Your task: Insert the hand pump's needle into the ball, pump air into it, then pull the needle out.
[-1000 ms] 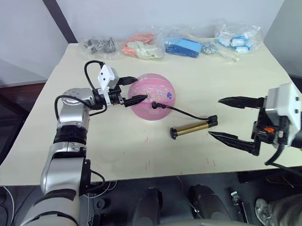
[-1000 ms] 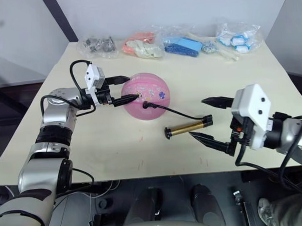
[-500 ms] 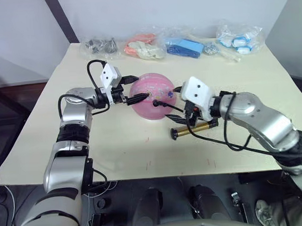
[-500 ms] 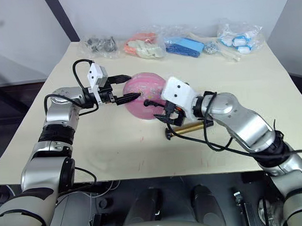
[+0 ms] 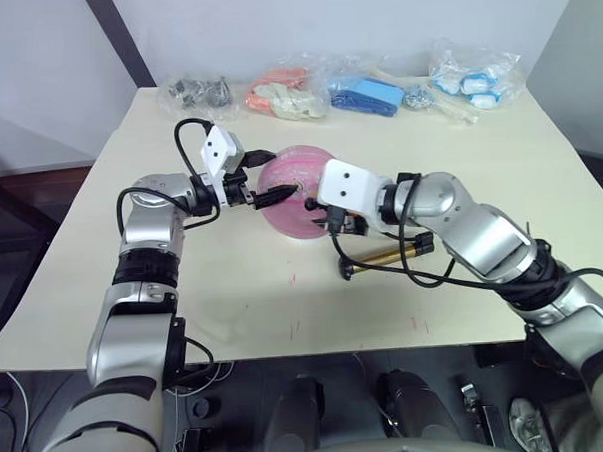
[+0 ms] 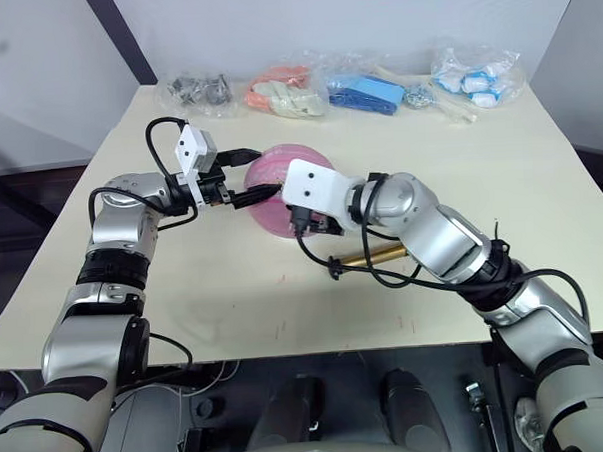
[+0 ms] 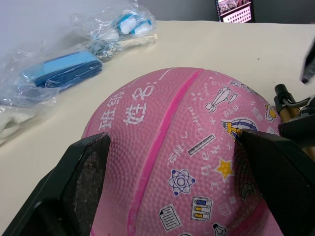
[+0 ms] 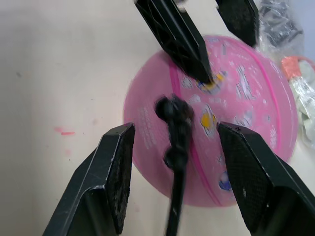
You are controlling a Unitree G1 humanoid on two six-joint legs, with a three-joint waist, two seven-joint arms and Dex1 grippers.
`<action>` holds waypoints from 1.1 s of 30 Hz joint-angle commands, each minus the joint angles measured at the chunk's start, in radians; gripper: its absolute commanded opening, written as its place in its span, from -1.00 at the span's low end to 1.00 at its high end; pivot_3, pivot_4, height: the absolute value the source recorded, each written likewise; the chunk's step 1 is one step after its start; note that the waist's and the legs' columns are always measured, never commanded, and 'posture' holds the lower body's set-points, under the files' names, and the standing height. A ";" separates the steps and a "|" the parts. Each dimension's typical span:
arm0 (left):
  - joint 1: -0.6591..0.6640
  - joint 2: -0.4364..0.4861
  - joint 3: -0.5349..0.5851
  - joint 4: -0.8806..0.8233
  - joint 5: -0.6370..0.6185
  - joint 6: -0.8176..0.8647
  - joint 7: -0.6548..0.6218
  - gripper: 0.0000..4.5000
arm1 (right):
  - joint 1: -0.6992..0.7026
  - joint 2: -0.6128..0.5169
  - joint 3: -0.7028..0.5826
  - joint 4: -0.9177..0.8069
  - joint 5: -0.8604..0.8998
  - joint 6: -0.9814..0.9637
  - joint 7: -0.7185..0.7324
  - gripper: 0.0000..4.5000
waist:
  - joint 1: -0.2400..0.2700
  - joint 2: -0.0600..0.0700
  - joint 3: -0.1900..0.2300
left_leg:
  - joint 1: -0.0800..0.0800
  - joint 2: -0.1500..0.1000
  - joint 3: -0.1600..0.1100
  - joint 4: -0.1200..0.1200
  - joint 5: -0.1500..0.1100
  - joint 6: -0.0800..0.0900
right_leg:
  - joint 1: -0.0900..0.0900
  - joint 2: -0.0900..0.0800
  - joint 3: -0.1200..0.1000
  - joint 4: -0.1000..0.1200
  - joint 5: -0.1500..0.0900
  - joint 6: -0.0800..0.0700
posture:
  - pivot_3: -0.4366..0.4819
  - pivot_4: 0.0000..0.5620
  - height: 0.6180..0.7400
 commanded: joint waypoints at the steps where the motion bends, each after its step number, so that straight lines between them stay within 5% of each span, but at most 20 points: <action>1: 0.017 0.003 -0.019 0.013 0.044 0.017 0.031 0.99 | -0.055 -0.005 0.036 -0.043 -0.071 0.109 -0.011 0.24 | 0.002 0.000 0.000 | 0.000 0.000 0.000 0.000 0.000 0.000 | 0.000 0.000 0.000 0.000 0.000 0.000 | -0.05 -0.47 1.00; 24: 0.042 0.002 -0.018 -0.028 0.045 0.039 0.046 0.99 | -0.121 0.125 0.033 0.037 -0.125 0.236 -0.014 0.24 | 0.000 0.000 0.000 | 0.000 0.000 0.000 0.000 0.000 0.000 | 0.000 -0.001 0.000 0.000 0.000 0.000 | -0.05 -0.47 1.00; 27: 0.039 0.000 -0.019 -0.025 0.048 0.037 0.050 0.99 | -0.126 0.135 0.045 0.045 -0.132 0.243 -0.014 -0.05 | 0.000 0.000 0.000 | 0.000 0.000 0.000 0.000 0.000 0.000 | 0.000 -0.001 0.000 -0.001 0.000 0.000 | -0.05 -0.47 1.00; 29: 0.040 0.001 -0.020 -0.026 0.048 0.037 0.051 0.99 | -0.130 0.133 0.058 0.045 -0.147 0.241 -0.020 -0.50 | -0.001 0.000 0.000 | 0.000 0.000 0.000 0.000 0.000 0.000 | 0.000 -0.001 0.000 -0.001 -0.001 0.001 | -0.05 -0.47 1.00; 33: 0.039 0.001 -0.020 -0.028 0.048 0.038 0.053 0.99 | -0.131 0.138 0.068 0.047 -0.160 0.240 -0.022 -0.50 | -0.001 0.000 0.000 | 0.000 0.000 -0.001 0.000 0.000 0.000 | 0.000 -0.001 -0.001 -0.001 -0.001 0.002 | -0.05 -0.47 1.00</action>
